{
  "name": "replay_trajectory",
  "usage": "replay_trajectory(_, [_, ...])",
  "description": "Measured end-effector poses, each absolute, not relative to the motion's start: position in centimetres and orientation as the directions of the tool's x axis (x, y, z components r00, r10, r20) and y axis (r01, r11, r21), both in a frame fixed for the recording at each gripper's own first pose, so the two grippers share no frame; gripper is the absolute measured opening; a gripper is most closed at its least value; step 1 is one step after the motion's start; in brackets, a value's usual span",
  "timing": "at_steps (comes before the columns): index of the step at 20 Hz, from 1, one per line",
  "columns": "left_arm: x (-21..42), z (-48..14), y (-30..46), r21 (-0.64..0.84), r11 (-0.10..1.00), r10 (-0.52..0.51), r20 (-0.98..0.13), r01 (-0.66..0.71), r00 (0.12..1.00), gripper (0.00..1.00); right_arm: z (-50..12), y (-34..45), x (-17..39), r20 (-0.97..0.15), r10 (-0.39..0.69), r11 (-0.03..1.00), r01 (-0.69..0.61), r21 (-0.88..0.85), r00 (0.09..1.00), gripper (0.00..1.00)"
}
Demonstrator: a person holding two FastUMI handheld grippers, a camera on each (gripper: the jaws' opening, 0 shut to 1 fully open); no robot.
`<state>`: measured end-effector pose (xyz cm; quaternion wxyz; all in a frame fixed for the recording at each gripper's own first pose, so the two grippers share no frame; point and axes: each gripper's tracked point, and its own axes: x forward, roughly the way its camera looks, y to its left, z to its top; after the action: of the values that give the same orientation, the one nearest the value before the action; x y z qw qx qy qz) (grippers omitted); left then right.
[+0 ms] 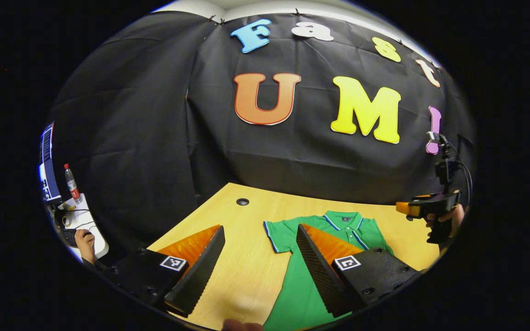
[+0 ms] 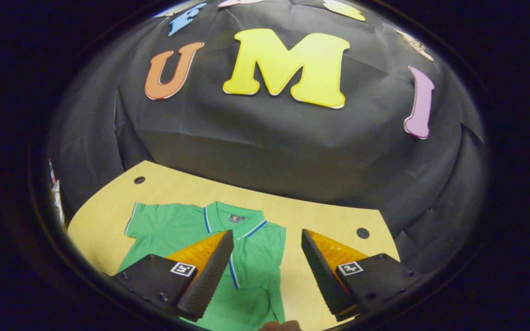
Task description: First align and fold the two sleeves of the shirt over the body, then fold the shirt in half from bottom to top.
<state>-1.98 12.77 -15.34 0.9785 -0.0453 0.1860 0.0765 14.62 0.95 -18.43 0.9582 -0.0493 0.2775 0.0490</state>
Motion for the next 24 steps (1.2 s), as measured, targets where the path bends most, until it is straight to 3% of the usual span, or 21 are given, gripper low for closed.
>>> replay_trajectory(5, [0.9,-17.5,13.4,-0.117,0.989,0.034,-0.435,-0.094,0.9,1.0,-13.7,-1.7,8.3,-0.491,0.053,0.994,-0.093,-0.056,0.87,0.95])
replay_trajectory(10, [5.2,-22.0,11.9,-0.246,0.969,-0.111,-0.555,-0.035,0.824,0.99,-9.7,-5.2,3.5,-0.448,0.006,0.995,-0.048,-0.083,0.894,0.95])
replay_trajectory(18, [9.3,-31.5,8.8,-0.446,0.889,-0.299,-0.741,-0.108,0.601,0.99,-9.5,-9.4,-2.0,-0.467,-0.081,0.99,0.018,-0.136,0.88,0.97])
replay_trajectory(24, [11.9,-35.8,9.1,-0.49,0.848,-0.352,-0.807,-0.203,0.475,0.97,-11.4,-10.9,-3.2,-0.512,-0.107,0.991,0.047,-0.128,0.852,0.95])
